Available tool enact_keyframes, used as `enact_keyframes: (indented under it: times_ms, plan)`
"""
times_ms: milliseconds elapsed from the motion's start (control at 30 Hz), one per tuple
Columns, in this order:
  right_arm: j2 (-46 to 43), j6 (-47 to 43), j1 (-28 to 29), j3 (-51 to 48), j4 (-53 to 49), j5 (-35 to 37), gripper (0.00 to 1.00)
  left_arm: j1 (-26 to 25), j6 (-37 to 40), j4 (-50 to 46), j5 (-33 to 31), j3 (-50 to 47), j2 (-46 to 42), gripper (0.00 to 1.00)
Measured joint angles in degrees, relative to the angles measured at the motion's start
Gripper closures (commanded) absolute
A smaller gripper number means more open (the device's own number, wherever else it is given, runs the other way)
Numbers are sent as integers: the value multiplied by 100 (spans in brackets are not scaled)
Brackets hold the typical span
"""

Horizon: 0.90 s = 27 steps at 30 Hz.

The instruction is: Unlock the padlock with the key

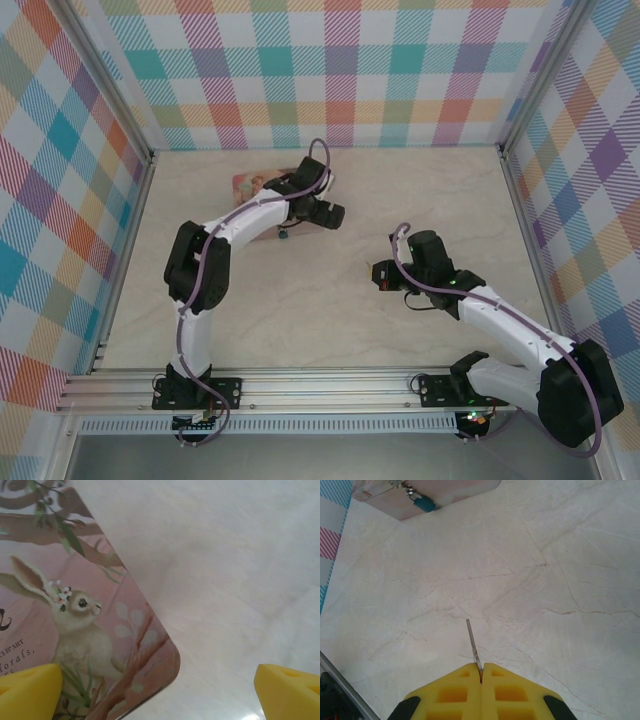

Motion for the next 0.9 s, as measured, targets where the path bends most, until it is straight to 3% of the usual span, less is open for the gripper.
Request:
enact_keyframes:
  times_ms: [433,900]
  plan:
    - [-494,20,-802,0,-723,13,95,-866,-560,424,170,-1779,-1338,3]
    - [-507,48,-1165,0,-1115,15,95,-1672,-1102,765,560,-2118,-1580,4]
